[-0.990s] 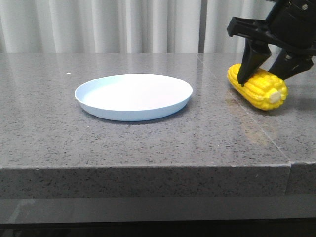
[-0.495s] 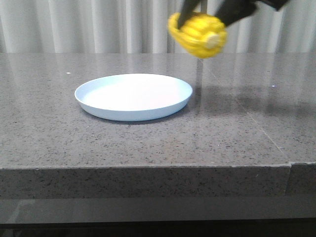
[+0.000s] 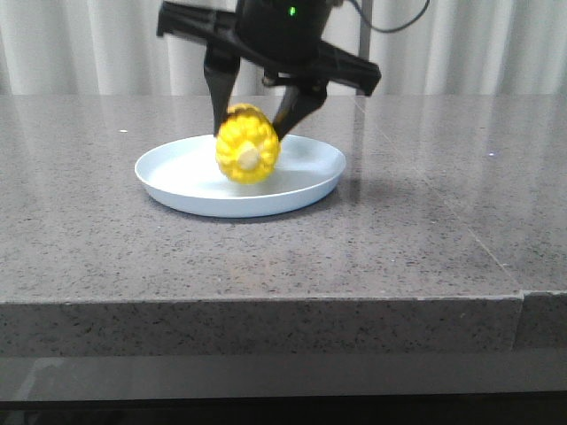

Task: Place corn on plate with both arms
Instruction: 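Carry the corn with the right gripper and lower it onto the plate, then open the right gripper and withdraw it upward from the corn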

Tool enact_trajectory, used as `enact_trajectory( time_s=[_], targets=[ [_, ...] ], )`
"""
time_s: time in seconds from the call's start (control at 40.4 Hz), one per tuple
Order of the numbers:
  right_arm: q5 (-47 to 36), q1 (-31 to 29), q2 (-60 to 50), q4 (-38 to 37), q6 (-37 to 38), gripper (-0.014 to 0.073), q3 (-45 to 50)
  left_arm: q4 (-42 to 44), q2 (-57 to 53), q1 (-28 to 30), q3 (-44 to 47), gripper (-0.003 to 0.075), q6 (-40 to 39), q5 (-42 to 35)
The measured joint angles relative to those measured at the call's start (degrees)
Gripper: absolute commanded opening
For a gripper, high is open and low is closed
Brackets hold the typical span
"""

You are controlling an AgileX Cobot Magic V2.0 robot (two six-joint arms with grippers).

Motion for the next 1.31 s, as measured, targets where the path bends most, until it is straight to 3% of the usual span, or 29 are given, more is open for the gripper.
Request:
enact_trajectory(
  time_s=[0.099,0.322,0.396,0.569,0.644,0.693,0.866,0.99,1.163,1.312],
  targets=[
    [0.1,0.0,0.6,-0.7,0.8,0.0255,-0.1,0.0,0.0,0.0,0.0,-0.002,0.0,0.0],
    [0.4,0.0,0.7,-0.9,1.1,0.062,-0.2,0.0,0.0,0.0,0.0,-0.002,0.0,0.0],
    [1.1,0.0,0.7,-1.1,1.3,0.0659,-0.7,0.0,0.0,0.0,0.0,-0.002,0.0,0.0],
    [3.3,0.0,-0.7,-4.5,1.4,0.0653,-3.2,0.0,0.0,0.0,0.0,-0.002,0.0,0.0],
    [4.7,-0.2,-2.6,-5.3,1.3,0.0613,-3.9,0.0,0.0,0.0,0.0,-0.002,0.0,0.0],
    [5.8,-0.8,-4.4,-5.6,0.7,0.0536,-4.1,0.0,0.0,0.0,0.0,-0.002,0.0,0.0],
    [10.8,-3.4,-9.6,-6.2,-3.3,0.0127,-4.3,0.0,0.0,0.0,0.0,-0.002,0.0,0.0],
    [14.2,-6.2,-11.9,-6.2,-5.6,-0.0076,-4.3,0.0,0.0,0.0,0.0,-0.002,0.0,0.0],
    [15.4,-11.8,-16.3,-6.2,-9.1,-0.0061,-0.2,0.0,0.0,0.0,0.0,-0.002,0.0,0.0],
    [14.4,-17.7,-22.6,-6.3,-12.3,-0.0061,9.5,0.0,0.0,0.0,0.0,-0.002,0.0,0.0]
  ],
)
